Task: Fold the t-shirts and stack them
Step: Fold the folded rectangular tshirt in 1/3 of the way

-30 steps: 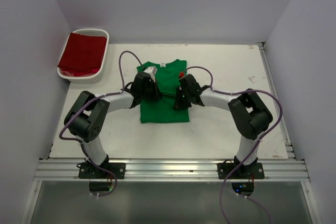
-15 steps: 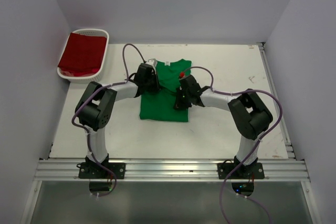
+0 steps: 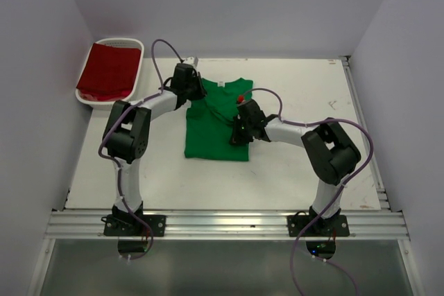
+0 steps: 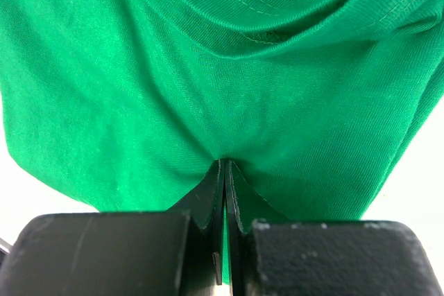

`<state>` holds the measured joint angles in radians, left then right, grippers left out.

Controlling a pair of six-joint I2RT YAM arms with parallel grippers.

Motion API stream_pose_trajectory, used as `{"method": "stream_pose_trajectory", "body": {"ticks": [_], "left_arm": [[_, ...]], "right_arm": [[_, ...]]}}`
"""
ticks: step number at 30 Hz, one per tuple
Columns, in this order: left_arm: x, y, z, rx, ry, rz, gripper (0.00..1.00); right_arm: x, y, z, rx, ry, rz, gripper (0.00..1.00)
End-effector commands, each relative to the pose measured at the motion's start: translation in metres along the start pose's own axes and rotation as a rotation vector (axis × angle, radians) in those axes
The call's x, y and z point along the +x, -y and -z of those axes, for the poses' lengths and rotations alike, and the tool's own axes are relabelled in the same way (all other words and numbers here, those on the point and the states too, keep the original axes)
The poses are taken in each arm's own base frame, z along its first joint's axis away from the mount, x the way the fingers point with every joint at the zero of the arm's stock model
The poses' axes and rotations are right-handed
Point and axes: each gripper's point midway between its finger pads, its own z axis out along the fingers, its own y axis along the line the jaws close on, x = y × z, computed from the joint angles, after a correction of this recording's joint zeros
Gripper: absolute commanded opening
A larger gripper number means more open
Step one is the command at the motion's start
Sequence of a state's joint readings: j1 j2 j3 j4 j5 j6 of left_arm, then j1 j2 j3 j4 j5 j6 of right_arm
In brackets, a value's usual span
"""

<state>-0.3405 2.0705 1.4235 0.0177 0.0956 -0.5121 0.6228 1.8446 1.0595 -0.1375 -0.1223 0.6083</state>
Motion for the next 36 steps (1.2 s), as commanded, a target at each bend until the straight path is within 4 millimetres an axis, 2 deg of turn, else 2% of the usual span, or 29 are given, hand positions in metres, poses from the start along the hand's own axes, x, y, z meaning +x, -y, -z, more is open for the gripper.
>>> {"method": "stream_pose_trajectory", "body": {"ticks": [1, 2, 3, 4, 5, 6, 7, 8, 10, 11, 13, 14, 21, 28, 31, 36], "left_arm": [[-0.028, 0.023, 0.025, 0.095, 0.052, -0.002, 0.0], [-0.043, 0.037, 0.045, 0.141, 0.094, -0.001, 0.0], [-0.028, 0.035, 0.052, 0.142, 0.07, 0.006, 0.0], [-0.035, 0.046, 0.072, 0.171, 0.101, 0.001, 0.0], [-0.013, 0.046, 0.076, 0.18, 0.066, 0.003, 0.0], [-0.007, 0.05, 0.084, 0.19, 0.063, 0.001, 0.0], [-0.008, 0.061, 0.099, 0.22, 0.085, -0.011, 0.0], [0.021, 0.067, 0.103, 0.237, 0.035, -0.025, 0.0], [0.035, 0.081, 0.12, 0.272, 0.029, -0.059, 0.0], [0.061, 0.086, 0.123, 0.281, -0.014, -0.077, 0.0], [0.071, 0.095, 0.134, 0.314, -0.008, -0.086, 0.0], [0.086, 0.09, 0.135, 0.307, -0.036, -0.086, 0.0], [0.123, 0.062, 0.124, 0.238, -0.101, -0.078, 0.0], [0.158, 0.032, 0.093, 0.151, -0.16, -0.067, 0.0], [0.164, 0.03, 0.088, 0.149, -0.173, -0.057, 0.0], [0.165, 0.026, 0.092, 0.134, -0.174, -0.062, 0.0]], "right_arm": [[0.013, 0.016, 0.005, 0.065, -0.031, 0.026, 0.0], [0.013, 0.016, 0.005, 0.065, -0.033, 0.03, 0.0], [0.012, 0.015, 0.004, 0.065, -0.033, 0.03, 0.0], [0.01, 0.014, 0.004, 0.065, -0.031, 0.03, 0.0], [0.01, 0.013, 0.004, 0.064, -0.031, 0.035, 0.0], [0.008, 0.012, 0.004, 0.063, -0.027, 0.034, 0.0], [0.007, 0.013, 0.004, 0.066, -0.029, 0.038, 0.0], [0.006, 0.012, 0.004, 0.065, -0.028, 0.038, 0.0], [0.003, 0.01, 0.005, 0.062, -0.024, 0.047, 0.0], [0.002, 0.01, 0.006, 0.064, -0.025, 0.047, 0.0], [0.0, 0.008, 0.007, 0.06, -0.022, 0.051, 0.0], [-0.001, 0.007, 0.007, 0.061, -0.02, 0.052, 0.0], [-0.009, 0.001, 0.009, 0.052, -0.009, 0.056, 0.0], [-0.02, -0.007, 0.016, 0.037, 0.01, 0.068, 0.0], [-0.025, -0.012, 0.017, 0.028, 0.015, 0.072, 0.0], [-0.037, -0.017, 0.012, 0.03, 0.025, 0.084, 0.0]]}}
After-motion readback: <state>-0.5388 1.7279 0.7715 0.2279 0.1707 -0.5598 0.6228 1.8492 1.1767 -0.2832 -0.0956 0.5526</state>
